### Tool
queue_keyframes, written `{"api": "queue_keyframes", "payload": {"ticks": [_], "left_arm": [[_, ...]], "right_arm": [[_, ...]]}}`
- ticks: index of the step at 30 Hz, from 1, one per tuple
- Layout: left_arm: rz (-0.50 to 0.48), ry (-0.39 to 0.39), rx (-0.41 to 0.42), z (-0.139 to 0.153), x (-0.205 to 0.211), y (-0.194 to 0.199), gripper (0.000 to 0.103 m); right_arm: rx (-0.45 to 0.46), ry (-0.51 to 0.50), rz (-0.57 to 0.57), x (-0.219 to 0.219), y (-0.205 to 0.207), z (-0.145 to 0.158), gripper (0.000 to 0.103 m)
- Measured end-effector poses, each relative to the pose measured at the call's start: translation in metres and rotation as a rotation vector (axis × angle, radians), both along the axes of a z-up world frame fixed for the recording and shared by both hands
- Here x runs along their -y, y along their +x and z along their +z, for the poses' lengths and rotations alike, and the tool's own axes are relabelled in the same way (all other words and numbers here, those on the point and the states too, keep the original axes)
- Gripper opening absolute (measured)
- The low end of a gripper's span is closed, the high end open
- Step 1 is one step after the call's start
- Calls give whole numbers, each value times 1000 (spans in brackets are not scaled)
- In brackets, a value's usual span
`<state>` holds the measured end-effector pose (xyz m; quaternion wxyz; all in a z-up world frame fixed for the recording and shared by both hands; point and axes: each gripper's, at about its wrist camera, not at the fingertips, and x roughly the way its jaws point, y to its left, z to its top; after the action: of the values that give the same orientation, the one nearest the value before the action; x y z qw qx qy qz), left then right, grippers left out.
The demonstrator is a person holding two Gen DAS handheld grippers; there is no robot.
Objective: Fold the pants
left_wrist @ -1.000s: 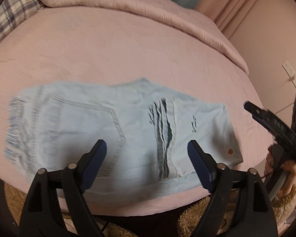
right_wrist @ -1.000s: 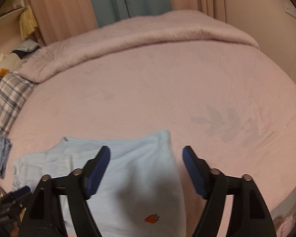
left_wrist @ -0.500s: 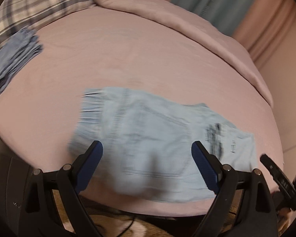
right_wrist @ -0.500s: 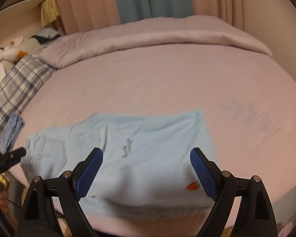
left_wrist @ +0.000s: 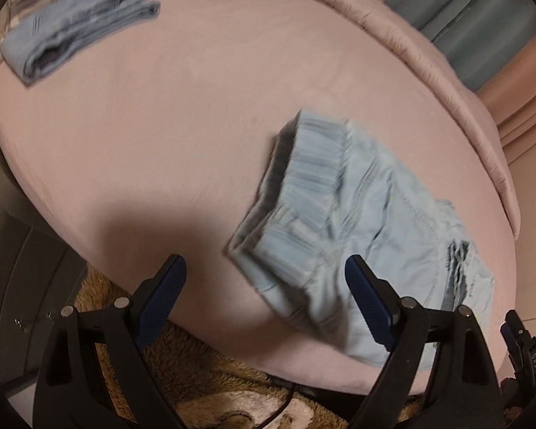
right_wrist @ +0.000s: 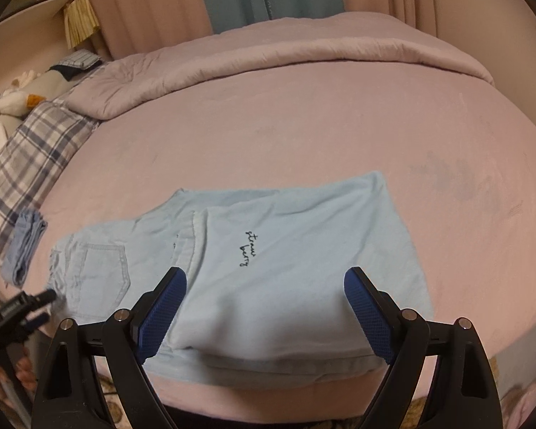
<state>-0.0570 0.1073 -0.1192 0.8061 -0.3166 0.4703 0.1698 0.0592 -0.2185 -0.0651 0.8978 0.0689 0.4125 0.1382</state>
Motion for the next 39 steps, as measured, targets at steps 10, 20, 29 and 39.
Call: {"api": "queue_keyframes", "payload": {"ticks": [10, 20, 29, 39], "left_arm": [[-3, -108, 59, -8, 5, -7, 65], [9, -188, 108, -13, 3, 4, 33], [-35, -110, 174, 25, 22, 6, 22], [-228, 63, 290, 79, 78, 23, 21]], "right_arm": [[-14, 13, -3, 0, -1, -3, 89], [-27, 27, 4, -1, -2, -5, 89], [-34, 33, -7, 4, -2, -6, 89], [-44, 52, -38, 10, -2, -8, 89]]}}
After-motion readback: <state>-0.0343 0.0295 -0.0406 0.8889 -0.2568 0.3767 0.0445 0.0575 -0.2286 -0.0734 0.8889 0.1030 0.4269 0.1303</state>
